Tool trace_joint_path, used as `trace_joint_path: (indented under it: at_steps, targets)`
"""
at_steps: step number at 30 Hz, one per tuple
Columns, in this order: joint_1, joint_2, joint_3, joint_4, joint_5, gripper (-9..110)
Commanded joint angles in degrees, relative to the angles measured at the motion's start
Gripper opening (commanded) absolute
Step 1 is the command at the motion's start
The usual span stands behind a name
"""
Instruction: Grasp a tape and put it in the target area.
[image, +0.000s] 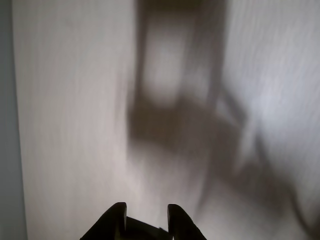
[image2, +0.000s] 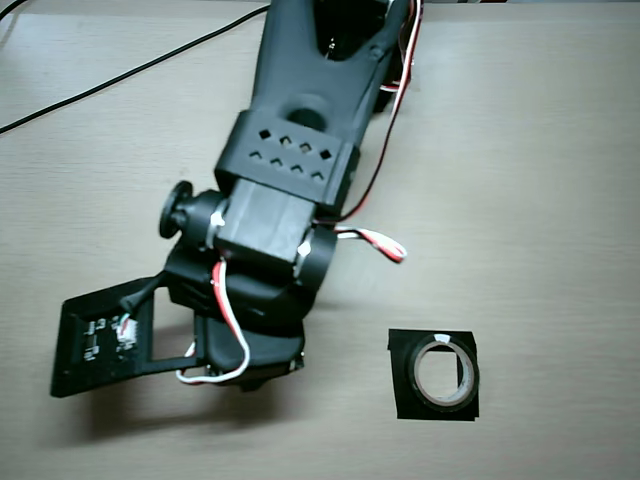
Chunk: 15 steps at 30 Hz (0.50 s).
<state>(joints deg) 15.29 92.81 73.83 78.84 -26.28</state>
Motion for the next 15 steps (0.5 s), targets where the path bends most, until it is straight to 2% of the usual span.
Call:
trace_joint_path:
  at_steps: [1,15]
  targets:
    - [1.1,2.7,-0.4,-0.7,0.4,9]
    - [1.5,3.1,-0.5,-1.1,0.2,9]
